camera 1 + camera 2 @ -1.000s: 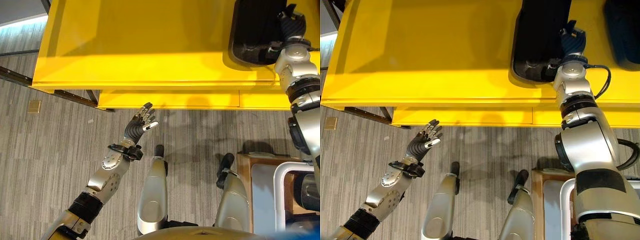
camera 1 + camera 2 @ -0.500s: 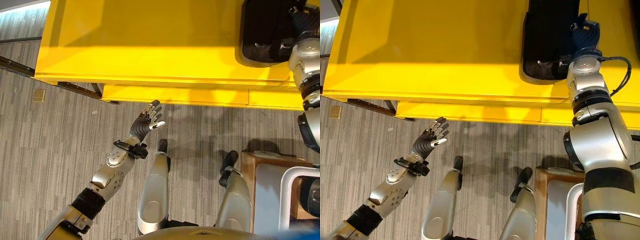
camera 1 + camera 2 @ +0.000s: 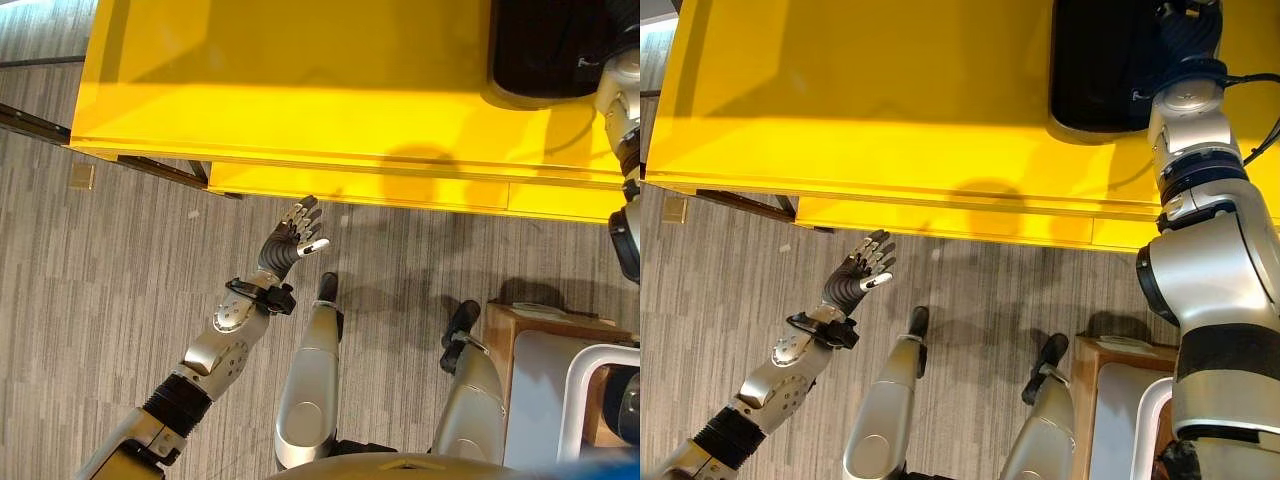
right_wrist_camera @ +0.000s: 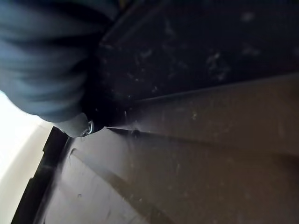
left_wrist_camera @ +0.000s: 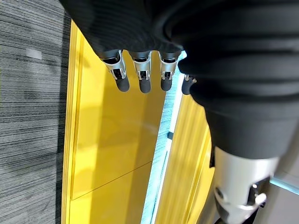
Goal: Move parts from the plastic box to the shelf.
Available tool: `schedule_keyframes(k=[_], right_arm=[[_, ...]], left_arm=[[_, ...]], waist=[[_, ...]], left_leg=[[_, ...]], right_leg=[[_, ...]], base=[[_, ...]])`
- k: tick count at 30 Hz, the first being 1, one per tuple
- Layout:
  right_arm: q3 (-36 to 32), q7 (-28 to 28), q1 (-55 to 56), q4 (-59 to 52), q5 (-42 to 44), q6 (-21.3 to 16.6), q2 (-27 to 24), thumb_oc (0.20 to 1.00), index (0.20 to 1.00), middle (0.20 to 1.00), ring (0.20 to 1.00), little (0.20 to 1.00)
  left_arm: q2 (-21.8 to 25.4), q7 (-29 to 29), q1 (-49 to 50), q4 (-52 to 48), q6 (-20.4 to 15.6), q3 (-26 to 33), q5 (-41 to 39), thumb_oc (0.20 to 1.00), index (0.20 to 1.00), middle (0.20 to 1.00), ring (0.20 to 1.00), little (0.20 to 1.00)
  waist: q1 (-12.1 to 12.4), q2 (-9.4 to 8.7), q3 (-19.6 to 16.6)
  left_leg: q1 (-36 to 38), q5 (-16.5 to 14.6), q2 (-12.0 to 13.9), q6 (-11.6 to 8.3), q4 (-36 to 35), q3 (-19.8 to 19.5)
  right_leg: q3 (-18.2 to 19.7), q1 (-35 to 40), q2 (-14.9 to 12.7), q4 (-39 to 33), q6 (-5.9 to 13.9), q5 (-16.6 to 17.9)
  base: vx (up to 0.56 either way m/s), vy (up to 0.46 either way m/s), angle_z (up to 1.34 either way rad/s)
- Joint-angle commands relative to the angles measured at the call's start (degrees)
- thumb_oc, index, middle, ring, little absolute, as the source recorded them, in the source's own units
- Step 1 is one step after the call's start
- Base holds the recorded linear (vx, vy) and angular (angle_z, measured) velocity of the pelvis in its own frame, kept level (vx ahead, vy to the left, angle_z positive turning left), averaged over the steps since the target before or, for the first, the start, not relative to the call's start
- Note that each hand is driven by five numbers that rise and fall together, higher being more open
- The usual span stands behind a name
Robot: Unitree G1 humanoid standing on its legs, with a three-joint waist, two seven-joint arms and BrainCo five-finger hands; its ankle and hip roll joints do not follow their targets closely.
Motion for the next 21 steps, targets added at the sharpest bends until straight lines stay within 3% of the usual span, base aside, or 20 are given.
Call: schedule_keyframes(k=[1,18,19,20,21], right_arm=[[2.0,-1.0,-6.5,-1.9,-0.6,-3.1,-3.7,0.200,0.200,0.200,0.200,0.200],[2.5,-1.3,-8.5,0.0,0.4,-2.5,-3.3,0.200,0.200,0.200,0.200,0.200],[2.3,-1.2,-8.4,0.5,0.5,-2.3,-3.0,0.545,0.545,0.545,0.545,0.545],[2.5,-1.2,-8.5,0.8,0.3,-2.1,-3.2,0.592,0.592,0.592,0.592,0.592],[2.4,-1.1,-8.7,0.7,0.6,-2.2,-3.2,0.840,0.840,0.840,0.840,0.840]], left_arm=[[2.3,0.5,-0.5,-5.3,-3.9,-0.8,1.2,1.000,1.000,1.000,1.000,1.000],[2.0,1.5,-1.4,-5.4,-4.4,-1.2,1.4,1.000,1.000,1.000,1.000,1.000],[2.0,1.7,-1.5,-5.3,-4.4,-1.1,1.4,1.000,1.000,1.000,1.000,1.000],[2.0,1.7,-1.4,-5.4,-4.5,-1.0,1.4,1.000,1.000,1.000,1.000,1.000],[2.0,1.7,-1.4,-5.4,-4.5,-1.0,1.3,1.000,1.000,1.000,1.000,1.000]], waist=[[1.6,-1.99,-1.6],[2.3,-1.42,-0.8],[2.4,-1.37,-0.6],[2.4,-1.35,-0.6],[2.4,-1.35,-0.6]], left_leg=[[-2.6,2.8,-0.6,1.61,-0.1,-0.2],[-3.8,2.4,-1.2,1.85,0.8,-0.3],[-4.0,2.2,-1.2,1.89,1.1,-0.4],[-4.0,2.2,-1.2,1.89,1.1,-0.4],[-4.1,2.2,-1.1,1.92,1.0,-0.4]], right_leg=[[1.9,1.9,0.5,12.8,-0.66,-10.4],[1.8,0.9,0.2,13.8,-0.52,-10.7],[1.8,0.7,0.1,13.9,-0.53,-10.7],[1.8,0.7,0.1,14.0,-0.52,-10.7],[1.8,0.6,0.2,14.0,-0.53,-10.8]], base=[[0.00,0.000,0.00],[0.00,0.000,0.01],[0.00,0.000,0.00],[0.00,0.000,0.00],[0.00,0.000,0.00]])
